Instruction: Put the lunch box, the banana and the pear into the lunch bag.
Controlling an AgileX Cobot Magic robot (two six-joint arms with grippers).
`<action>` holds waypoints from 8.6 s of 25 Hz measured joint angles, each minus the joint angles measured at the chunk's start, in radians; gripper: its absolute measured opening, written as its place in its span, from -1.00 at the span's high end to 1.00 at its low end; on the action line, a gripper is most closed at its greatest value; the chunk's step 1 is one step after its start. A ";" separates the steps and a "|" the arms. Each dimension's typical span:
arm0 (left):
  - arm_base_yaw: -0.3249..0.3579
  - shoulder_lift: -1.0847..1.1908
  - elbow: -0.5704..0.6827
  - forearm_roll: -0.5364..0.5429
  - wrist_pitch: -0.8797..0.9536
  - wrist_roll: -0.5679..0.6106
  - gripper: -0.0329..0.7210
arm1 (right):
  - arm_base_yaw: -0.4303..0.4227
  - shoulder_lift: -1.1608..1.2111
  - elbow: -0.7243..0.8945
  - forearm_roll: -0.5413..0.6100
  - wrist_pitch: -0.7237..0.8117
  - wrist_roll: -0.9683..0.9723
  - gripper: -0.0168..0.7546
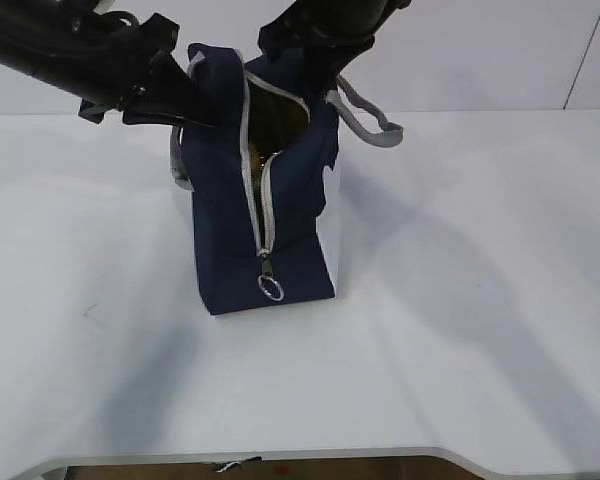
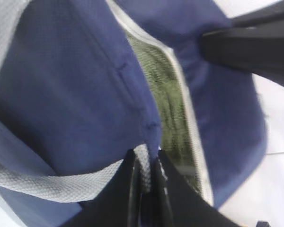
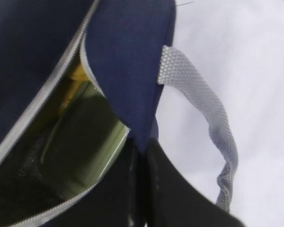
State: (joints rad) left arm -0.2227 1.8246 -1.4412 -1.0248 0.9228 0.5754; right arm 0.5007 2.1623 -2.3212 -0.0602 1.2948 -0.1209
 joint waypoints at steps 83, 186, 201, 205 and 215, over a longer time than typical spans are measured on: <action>0.053 -0.283 -0.207 0.536 0.324 -0.387 0.04 | 0.013 -0.309 1.844 -0.270 -2.360 0.177 -0.29; 0.053 -0.311 -0.207 0.475 0.324 -0.391 0.10 | 0.013 -0.079 1.657 -0.322 -2.429 0.319 0.49; 0.044 -0.347 -0.207 0.449 0.325 -0.391 0.10 | 0.013 -0.079 1.657 -0.319 -2.402 0.321 0.91; -0.019 -0.357 -0.207 0.492 0.325 -0.393 0.10 | 0.013 -0.082 1.657 -0.334 -2.390 0.344 0.91; -0.110 -0.358 -0.207 0.647 0.333 -0.444 0.10 | 0.013 -0.318 1.660 -0.461 -2.142 0.437 0.91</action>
State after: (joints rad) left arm -0.3329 1.4662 -1.6481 -0.3782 1.2558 0.1318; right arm 0.5135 1.8447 -0.6609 -0.5212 -0.8476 0.3165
